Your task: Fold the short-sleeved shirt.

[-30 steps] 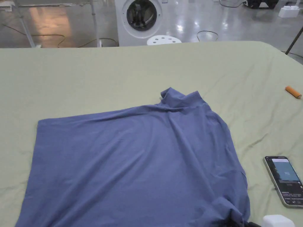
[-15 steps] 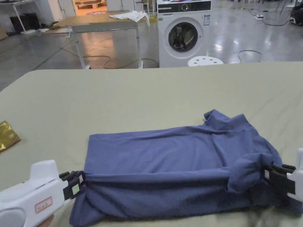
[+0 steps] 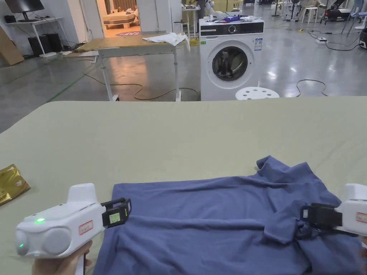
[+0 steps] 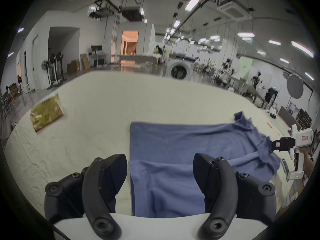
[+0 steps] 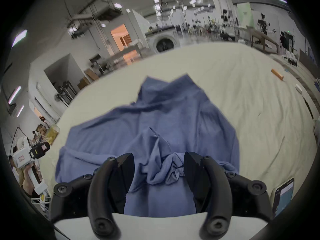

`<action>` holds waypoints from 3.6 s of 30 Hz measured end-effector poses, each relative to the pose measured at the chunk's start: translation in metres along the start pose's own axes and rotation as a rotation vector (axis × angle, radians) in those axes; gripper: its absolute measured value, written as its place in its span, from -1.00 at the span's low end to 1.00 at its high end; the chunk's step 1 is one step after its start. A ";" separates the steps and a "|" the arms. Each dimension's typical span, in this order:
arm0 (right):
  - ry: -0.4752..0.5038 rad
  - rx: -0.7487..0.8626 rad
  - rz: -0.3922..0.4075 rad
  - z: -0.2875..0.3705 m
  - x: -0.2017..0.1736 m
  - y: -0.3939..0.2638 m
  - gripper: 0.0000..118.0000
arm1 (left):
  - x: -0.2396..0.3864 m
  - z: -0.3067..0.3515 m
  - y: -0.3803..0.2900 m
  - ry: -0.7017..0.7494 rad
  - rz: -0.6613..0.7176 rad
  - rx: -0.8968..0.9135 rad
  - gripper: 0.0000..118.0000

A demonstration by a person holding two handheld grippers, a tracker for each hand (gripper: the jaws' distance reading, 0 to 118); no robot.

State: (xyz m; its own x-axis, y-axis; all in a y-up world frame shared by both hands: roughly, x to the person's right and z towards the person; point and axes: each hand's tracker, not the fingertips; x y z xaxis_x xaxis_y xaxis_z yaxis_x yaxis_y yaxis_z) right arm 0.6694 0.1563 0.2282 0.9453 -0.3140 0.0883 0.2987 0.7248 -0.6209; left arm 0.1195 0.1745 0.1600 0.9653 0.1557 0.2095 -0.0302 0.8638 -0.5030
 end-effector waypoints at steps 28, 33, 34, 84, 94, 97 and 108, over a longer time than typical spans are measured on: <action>-0.116 0.437 0.220 0.228 -0.101 -0.151 -1.00 | 0.085 0.257 -0.090 0.060 -0.147 0.302 -1.00; -0.069 0.405 0.208 0.220 -0.099 -0.153 -1.00 | 0.076 0.234 -0.091 0.061 -0.135 0.254 -1.00; -0.065 0.401 0.201 0.219 -0.097 -0.155 -1.00 | 0.074 0.226 -0.093 0.066 -0.141 0.248 -1.00; -0.410 -0.042 0.024 0.066 0.028 -0.076 -0.88 | -0.012 0.061 -0.083 0.076 -0.070 -0.267 -1.00; -0.338 -0.035 -0.083 0.173 0.026 -0.144 -0.88 | -0.030 0.160 -0.115 0.028 0.033 -0.311 -1.00; -0.348 -0.055 -0.070 0.192 0.016 -0.165 -0.88 | -0.037 0.185 -0.124 0.052 0.034 -0.315 -1.00; -0.359 -0.003 0.022 0.194 0.001 -0.181 -0.01 | -0.023 0.202 -0.135 0.142 -0.114 -0.145 0.40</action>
State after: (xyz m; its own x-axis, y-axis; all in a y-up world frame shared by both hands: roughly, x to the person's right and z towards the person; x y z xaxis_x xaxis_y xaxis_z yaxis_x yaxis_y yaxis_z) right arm 0.6421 0.1437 0.4920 0.9373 -0.0626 0.3427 0.2782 0.7269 -0.6279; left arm 0.0490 0.1514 0.3926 0.9874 -0.0170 0.1571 0.1091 0.7924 -0.6002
